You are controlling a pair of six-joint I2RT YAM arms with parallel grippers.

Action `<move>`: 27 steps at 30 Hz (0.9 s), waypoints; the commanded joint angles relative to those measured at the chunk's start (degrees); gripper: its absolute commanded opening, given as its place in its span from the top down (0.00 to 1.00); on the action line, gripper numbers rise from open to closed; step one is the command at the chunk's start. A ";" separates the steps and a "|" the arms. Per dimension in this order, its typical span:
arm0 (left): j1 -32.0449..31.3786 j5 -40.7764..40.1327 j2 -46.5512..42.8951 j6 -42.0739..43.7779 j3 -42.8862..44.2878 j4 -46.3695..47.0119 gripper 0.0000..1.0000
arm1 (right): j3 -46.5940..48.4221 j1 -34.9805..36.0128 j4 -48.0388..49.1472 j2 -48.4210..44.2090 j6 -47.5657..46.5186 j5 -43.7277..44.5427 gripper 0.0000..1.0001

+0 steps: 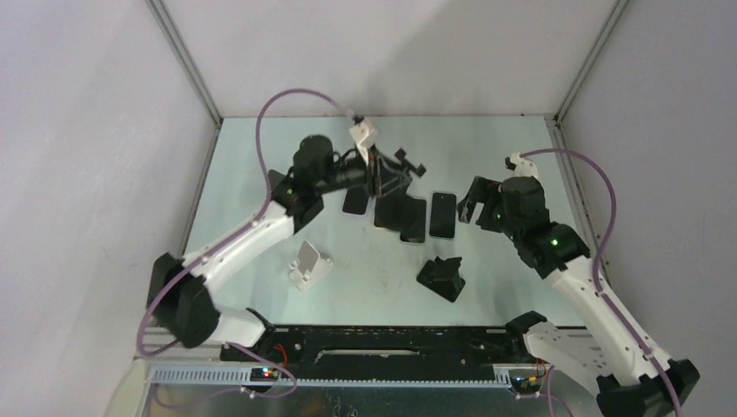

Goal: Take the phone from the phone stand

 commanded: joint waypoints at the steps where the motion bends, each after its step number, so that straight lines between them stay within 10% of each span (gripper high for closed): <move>1: 3.27 4.48 10.40 -0.58 14.90 8.00 1.00 | -3.06 1.16 -2.33 -4.59 3.43 -1.29 0.13; 11: 6.09 2.17 35.11 -0.17 39.26 5.76 1.00 | -5.28 3.35 -6.93 -10.08 6.37 0.28 0.13; 27: 9.37 0.20 52.62 -3.67 52.46 8.12 0.87 | -6.18 4.35 -11.03 -15.39 6.27 2.75 0.13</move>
